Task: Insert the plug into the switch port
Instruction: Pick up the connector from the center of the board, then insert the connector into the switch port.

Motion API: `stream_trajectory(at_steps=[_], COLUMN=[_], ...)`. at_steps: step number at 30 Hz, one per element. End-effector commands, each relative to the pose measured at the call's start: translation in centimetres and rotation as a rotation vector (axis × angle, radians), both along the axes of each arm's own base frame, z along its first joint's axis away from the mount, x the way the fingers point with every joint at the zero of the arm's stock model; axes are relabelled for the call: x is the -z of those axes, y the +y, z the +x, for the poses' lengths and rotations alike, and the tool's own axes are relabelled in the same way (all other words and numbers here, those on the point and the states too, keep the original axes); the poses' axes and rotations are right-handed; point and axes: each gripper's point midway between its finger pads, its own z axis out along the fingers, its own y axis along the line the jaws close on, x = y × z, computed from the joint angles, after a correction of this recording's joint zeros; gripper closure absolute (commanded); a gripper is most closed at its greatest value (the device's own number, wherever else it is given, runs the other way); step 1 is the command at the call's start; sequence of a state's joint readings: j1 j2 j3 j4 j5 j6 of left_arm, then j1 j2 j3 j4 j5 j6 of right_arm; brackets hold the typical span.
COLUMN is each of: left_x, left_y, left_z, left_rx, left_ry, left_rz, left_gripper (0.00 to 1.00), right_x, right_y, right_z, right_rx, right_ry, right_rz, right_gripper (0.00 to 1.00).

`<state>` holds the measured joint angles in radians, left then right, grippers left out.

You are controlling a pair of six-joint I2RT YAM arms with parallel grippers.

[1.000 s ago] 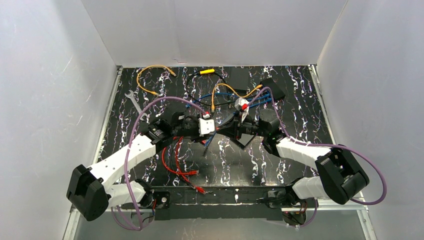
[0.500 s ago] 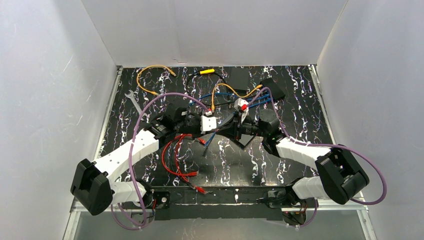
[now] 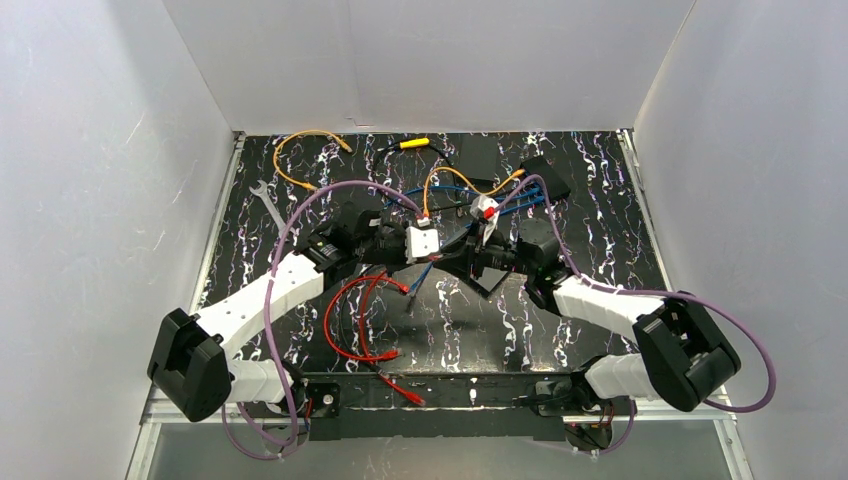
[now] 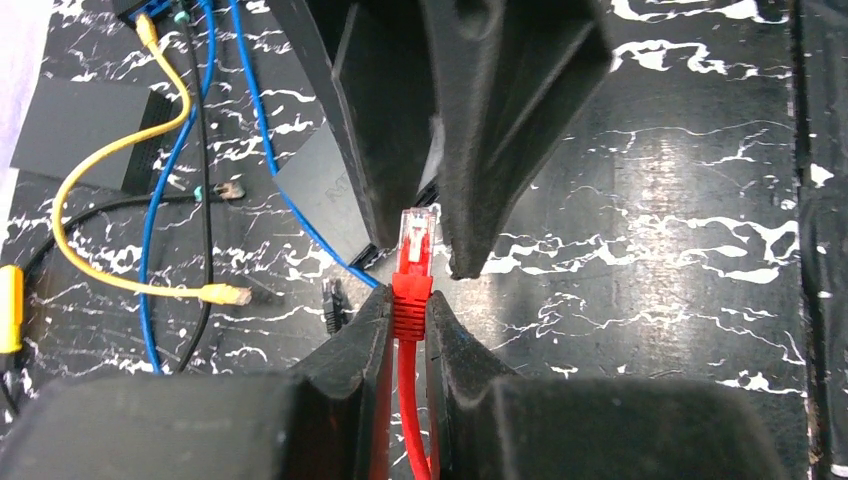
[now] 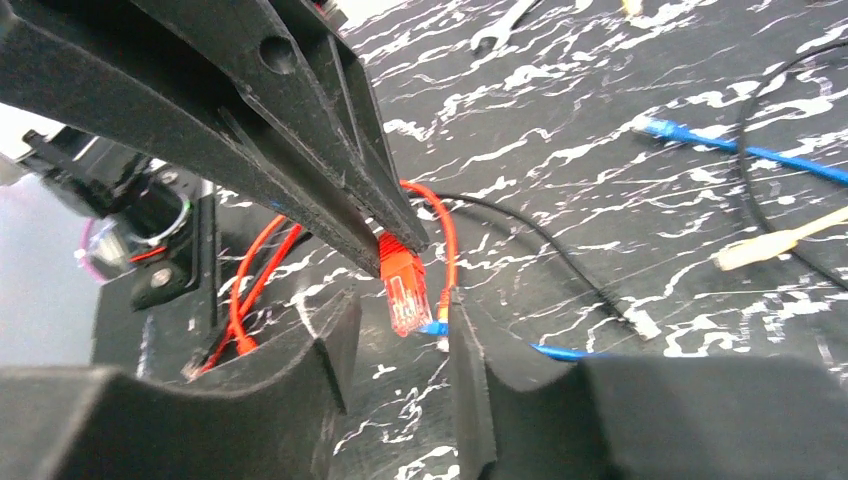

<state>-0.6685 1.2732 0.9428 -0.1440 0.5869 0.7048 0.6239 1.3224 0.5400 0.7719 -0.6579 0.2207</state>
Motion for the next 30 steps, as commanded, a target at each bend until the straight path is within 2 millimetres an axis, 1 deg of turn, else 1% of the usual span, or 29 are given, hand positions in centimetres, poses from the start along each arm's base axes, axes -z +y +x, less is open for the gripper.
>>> stream_trajectory(at_steps=[1,4,7,9,11,14,18,21,24,27,30], left_x=[0.1,0.1,0.2,0.4,0.5,0.9,2.2,3.7,4.8,6.0,7.4], left_y=[0.9,1.6,2.0,2.2,2.3,2.1,1.5,1.5,1.4,1.2,0.6], left_z=[2.0,3.7,5.1,5.9,6.5,7.5,8.4,8.8,9.1,9.2,8.6], left_rx=[-0.119,-0.213,-0.291,-0.335,-0.379,-0.447,-0.492,-0.531,-0.549,-0.579,-0.582], left_ry=[-0.011,0.001,0.032,0.063,0.096,0.14,0.189,0.22,0.246,0.292,0.354], left_rz=[-0.001,-0.016,-0.033,-0.033,-0.031,-0.042,-0.069,-0.049,-0.038,-0.039,-0.058], left_gripper=[1.0,1.0,1.0,1.0,1.0,1.0,1.0,1.0,1.0,1.0,1.0], right_x=[-1.7,-0.8,0.3,1.3,2.1,3.6,5.7,7.4,9.3,10.8,12.0], right_y=[-1.2,-3.2,-5.3,-6.9,-8.7,-11.5,-15.4,-17.4,-18.1,-18.0,-17.7], right_z=[2.5,5.0,7.2,8.6,10.0,11.3,12.4,12.6,12.7,12.9,13.3], right_rx=[0.177,0.368,0.53,0.64,0.75,0.884,1.034,1.088,1.102,1.091,1.082], right_ry=[-0.057,0.008,0.06,0.113,0.164,0.253,0.368,0.456,0.522,0.558,0.578], right_rz=[0.011,-0.044,-0.099,-0.146,-0.185,-0.223,-0.28,-0.321,-0.36,-0.384,-0.402], right_gripper=[0.47,0.23,0.08,0.02,0.01,0.01,0.01,0.01,0.01,0.01,0.02])
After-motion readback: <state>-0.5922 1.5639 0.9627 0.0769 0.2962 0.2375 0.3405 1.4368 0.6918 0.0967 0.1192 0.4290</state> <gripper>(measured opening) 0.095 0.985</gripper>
